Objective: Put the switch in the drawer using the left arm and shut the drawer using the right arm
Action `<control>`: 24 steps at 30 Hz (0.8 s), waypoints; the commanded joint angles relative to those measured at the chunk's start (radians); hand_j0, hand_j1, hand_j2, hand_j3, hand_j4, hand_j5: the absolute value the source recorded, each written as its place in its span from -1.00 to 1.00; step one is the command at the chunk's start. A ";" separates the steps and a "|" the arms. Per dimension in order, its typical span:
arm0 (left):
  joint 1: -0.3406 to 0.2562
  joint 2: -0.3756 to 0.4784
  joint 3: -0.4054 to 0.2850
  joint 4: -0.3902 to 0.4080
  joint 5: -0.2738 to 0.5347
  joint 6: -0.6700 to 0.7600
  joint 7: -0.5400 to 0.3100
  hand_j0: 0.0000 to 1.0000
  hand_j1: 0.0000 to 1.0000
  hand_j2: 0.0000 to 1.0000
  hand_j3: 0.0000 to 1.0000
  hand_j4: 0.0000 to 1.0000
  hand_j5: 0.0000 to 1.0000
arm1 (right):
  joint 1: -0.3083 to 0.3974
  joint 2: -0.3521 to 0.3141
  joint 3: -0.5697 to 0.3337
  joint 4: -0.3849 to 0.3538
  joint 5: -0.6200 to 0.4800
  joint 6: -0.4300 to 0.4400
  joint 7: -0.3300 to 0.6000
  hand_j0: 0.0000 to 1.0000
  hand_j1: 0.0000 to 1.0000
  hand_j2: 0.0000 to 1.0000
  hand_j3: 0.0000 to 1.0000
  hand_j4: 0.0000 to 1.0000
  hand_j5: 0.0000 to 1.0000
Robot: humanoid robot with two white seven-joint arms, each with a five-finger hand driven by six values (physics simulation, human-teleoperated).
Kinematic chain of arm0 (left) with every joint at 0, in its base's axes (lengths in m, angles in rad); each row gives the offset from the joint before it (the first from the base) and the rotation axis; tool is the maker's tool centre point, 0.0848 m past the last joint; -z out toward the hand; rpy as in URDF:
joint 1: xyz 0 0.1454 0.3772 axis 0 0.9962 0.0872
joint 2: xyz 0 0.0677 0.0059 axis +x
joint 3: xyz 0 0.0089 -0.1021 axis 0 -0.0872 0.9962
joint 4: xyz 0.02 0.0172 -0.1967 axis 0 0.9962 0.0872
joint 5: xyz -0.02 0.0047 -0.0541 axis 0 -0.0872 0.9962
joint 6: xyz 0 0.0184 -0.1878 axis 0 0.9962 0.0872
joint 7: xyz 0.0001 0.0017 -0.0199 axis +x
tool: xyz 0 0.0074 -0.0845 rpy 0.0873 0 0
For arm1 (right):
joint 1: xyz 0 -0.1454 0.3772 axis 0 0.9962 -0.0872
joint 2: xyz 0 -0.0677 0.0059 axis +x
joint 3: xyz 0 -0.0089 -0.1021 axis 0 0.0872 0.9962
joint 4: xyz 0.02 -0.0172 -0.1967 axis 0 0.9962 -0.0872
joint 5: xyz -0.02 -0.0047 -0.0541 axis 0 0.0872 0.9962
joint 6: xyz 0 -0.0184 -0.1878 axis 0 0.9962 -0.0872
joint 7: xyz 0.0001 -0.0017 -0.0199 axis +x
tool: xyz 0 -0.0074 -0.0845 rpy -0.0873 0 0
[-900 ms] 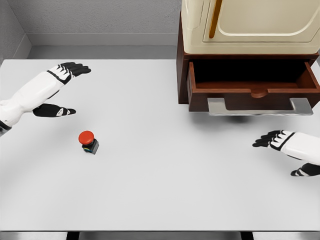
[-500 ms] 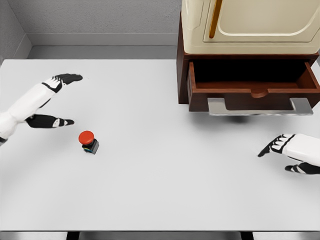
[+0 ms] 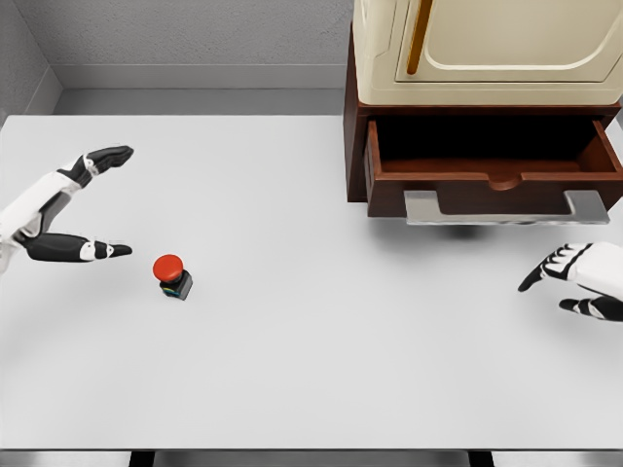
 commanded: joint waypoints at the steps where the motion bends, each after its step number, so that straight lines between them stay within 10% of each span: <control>1: 0.000 0.005 -0.032 0.001 0.126 0.089 -0.011 1.00 1.00 1.00 1.00 1.00 1.00 | -0.002 -0.002 -0.001 0.000 -0.013 0.003 0.000 0.30 0.30 0.30 0.30 0.30 0.30; 8: 0.002 -0.027 -0.032 0.061 0.147 0.251 -0.149 1.00 1.00 1.00 1.00 1.00 1.00 | 0.000 -0.002 -0.034 0.002 -0.013 0.003 0.000 -0.03 -0.03 -0.03 -0.03 -0.03 -0.03; 24: 0.025 -0.173 -0.070 0.163 0.101 0.198 -0.160 1.00 1.00 1.00 1.00 1.00 1.00 | 0.000 -0.003 -0.046 0.000 -0.051 0.003 0.000 0.09 0.09 0.09 0.09 0.09 0.09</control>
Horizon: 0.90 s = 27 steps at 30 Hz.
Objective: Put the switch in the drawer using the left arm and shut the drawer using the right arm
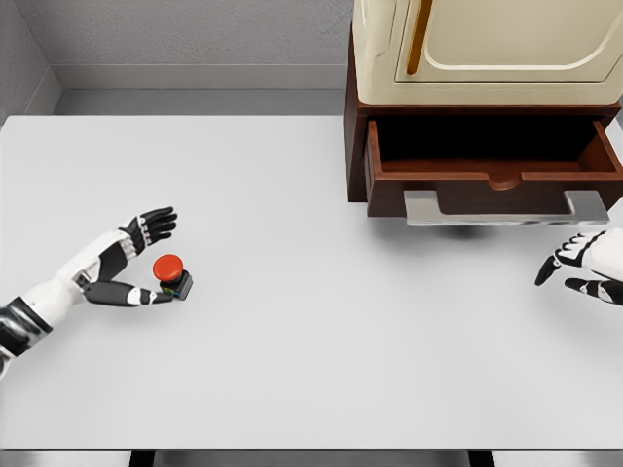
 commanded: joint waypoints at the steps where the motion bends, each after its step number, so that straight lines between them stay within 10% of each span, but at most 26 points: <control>1: 0.000 -0.014 -0.006 0.024 -0.028 -0.001 -0.001 1.00 1.00 1.00 1.00 1.00 1.00 | 0.000 -0.002 -0.001 0.000 -0.010 0.003 0.000 0.09 0.09 0.09 0.09 0.09 0.09; 10: -0.008 -0.056 -0.005 0.059 -0.128 -0.013 0.002 1.00 1.00 1.00 1.00 1.00 1.00 | 0.020 0.000 -0.035 0.000 -0.016 0.003 0.000 0.11 0.11 0.11 0.11 0.11 0.11; 17: -0.009 -0.057 0.000 0.059 -0.134 -0.039 0.004 0.35 0.35 0.35 0.35 0.35 0.35 | 0.021 0.000 -0.036 -0.002 -0.017 0.003 0.000 0.11 0.11 0.11 0.11 0.11 0.11; 27: -0.008 -0.055 0.004 0.048 -0.134 -0.087 0.004 0.11 0.11 0.11 0.11 0.11 0.11 | 0.041 -0.002 -0.070 -0.002 -0.043 0.003 0.000 0.11 0.11 0.11 0.11 0.11 0.11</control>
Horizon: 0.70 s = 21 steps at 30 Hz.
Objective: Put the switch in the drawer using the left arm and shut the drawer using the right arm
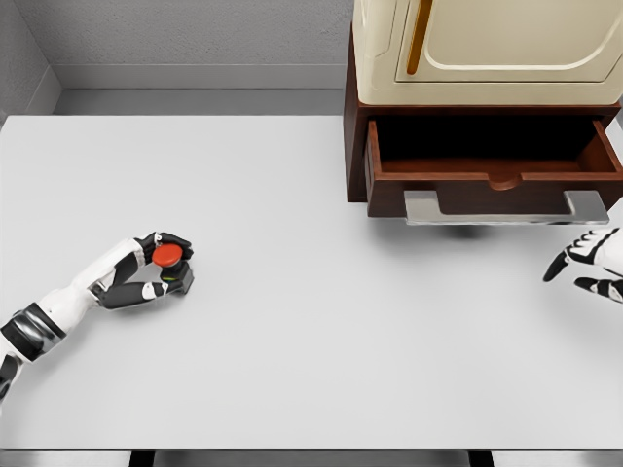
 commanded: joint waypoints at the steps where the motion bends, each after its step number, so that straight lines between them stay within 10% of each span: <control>1: 0.000 0.001 0.003 -0.004 0.007 -0.005 0.000 0.08 0.08 0.08 0.08 0.08 0.08 | 0.000 -0.001 -0.016 0.000 -0.021 0.003 0.000 0.11 0.11 0.11 0.11 0.11 0.11; 21: -0.049 0.007 0.009 -0.075 0.007 0.002 -0.003 -0.18 -0.18 -0.18 -0.18 -0.18 -0.18 | 0.048 -0.001 -0.060 -0.001 -0.033 0.003 0.000 0.11 0.11 0.11 0.11 0.11 0.11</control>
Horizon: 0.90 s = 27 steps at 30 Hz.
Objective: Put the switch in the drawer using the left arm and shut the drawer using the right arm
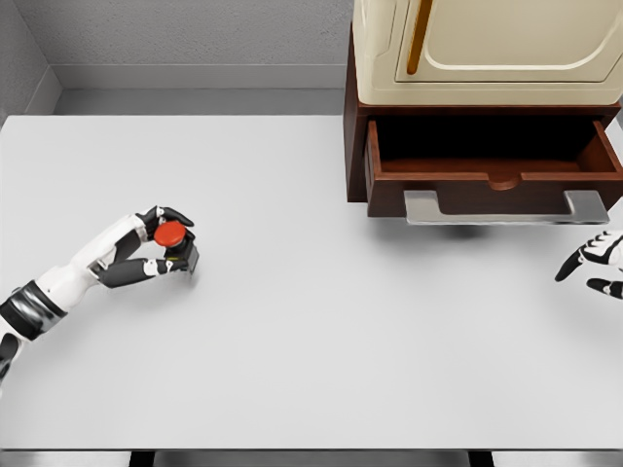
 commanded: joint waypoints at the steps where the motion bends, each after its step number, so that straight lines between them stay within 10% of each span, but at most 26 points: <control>1: 0.000 0.001 0.000 -0.007 0.006 0.004 0.001 -0.18 -0.18 -0.18 -0.18 -0.18 -0.18 | 0.000 -0.001 -0.001 0.000 -0.008 0.003 0.000 0.11 0.11 0.11 0.11 0.11 0.11; 27: -0.192 -0.137 -0.020 -0.088 -0.046 0.157 -0.002 -0.26 -0.26 -0.26 -0.26 -0.26 -0.26 | 0.043 0.014 0.000 0.007 -0.011 0.003 0.000 0.15 0.15 0.15 0.15 0.15 0.15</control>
